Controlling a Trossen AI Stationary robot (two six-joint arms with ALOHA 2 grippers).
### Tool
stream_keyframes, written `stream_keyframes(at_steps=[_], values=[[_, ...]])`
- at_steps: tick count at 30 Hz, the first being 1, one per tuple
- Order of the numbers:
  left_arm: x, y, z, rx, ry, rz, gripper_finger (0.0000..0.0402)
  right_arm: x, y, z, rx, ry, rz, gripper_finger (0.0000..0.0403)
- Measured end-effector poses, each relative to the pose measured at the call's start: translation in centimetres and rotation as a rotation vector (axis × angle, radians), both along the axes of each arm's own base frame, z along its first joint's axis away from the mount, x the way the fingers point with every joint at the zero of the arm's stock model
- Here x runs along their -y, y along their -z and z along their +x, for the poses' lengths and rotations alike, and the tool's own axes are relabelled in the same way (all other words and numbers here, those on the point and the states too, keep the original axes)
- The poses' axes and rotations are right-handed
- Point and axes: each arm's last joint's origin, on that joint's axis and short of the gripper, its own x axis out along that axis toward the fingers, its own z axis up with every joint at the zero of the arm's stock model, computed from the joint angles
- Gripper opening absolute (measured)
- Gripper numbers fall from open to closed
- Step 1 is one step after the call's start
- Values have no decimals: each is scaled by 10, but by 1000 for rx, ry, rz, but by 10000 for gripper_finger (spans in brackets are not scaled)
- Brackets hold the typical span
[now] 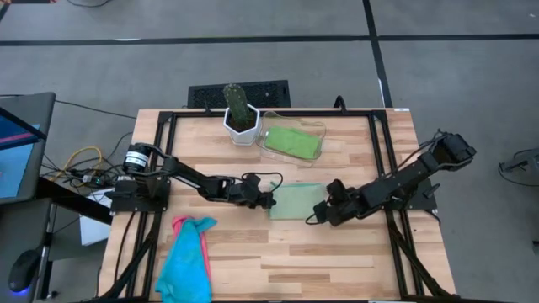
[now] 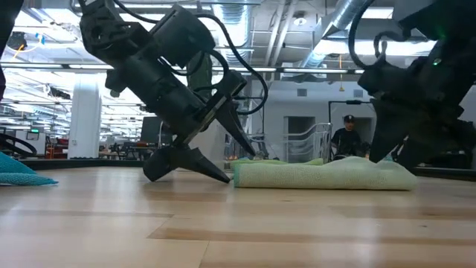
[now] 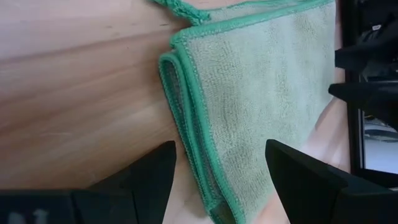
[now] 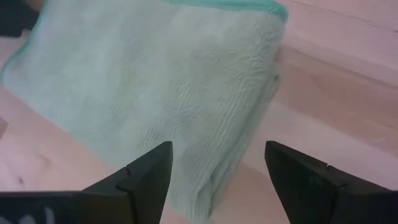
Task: Fold microfiber towels
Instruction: Put the folded light green towel into the transparent bin
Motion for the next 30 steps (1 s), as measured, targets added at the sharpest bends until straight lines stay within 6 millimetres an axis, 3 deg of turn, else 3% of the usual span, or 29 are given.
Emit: stream_keyframes(at_steps=[4, 9, 24, 30], values=[[-1, 0, 0, 0, -7, 5, 245, 6, 15, -4, 0, 49, 18, 281], [-1, 3, 1, 4, -18, 9, 245, 13, 25, -5, 122, 94, 63, 281], [-4, 12, 12, 20, -65, 39, 245, 20, 31, 9, 199, 107, 98, 279], [-4, 12, 13, 4, -54, 48, 221, 23, 38, 18, 225, 96, 107, 246]])
